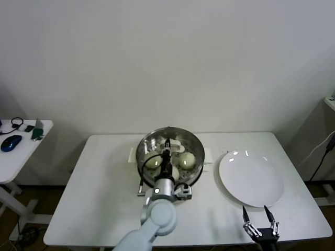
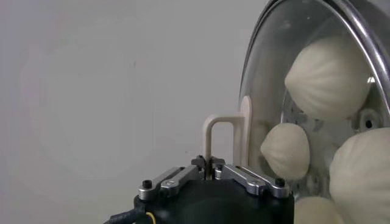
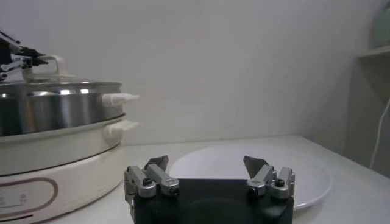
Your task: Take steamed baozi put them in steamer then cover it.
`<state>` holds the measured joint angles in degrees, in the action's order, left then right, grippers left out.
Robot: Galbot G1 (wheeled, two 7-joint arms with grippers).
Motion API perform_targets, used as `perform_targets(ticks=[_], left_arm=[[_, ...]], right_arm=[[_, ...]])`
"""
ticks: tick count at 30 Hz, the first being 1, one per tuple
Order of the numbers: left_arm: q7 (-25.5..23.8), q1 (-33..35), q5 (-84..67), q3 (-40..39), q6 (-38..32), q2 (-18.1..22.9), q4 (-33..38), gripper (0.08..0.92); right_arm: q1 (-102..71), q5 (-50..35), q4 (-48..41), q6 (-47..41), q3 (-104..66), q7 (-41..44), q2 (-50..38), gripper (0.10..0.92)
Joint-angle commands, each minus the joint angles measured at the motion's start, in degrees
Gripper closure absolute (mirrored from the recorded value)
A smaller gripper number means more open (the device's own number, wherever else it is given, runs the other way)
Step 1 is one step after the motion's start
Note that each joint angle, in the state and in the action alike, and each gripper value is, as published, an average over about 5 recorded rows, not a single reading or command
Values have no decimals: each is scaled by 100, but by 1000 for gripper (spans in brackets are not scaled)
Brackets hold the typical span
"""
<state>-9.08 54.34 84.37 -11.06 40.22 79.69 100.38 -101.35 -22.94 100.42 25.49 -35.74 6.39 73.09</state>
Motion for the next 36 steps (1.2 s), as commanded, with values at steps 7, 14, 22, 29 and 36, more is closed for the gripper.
perform_targets(ticks=[7,14,22,29,36], left_arm=[[-86,-92,-553,-151,-1,-186,358,801],[-123,98,-1111,-186,45,-640,1065,602],[798,930,-2474,451,-536,-1124,2032,368],[2327,2285,-5788,2158,-1853,-1046,2562,196],[1624,3410,-7937,4069,-3627,-780,2544,177]], right_arm=[[31,-11,-27,-59,20,-31,37,203],[82,-20,-64,-199,22,-126,35,203],[102,-73,12,-218,7,-277,55,203],[57,-1,278,-392,-17,-489,53,203],[113,258,333,-576,-51,-585,123,203]])
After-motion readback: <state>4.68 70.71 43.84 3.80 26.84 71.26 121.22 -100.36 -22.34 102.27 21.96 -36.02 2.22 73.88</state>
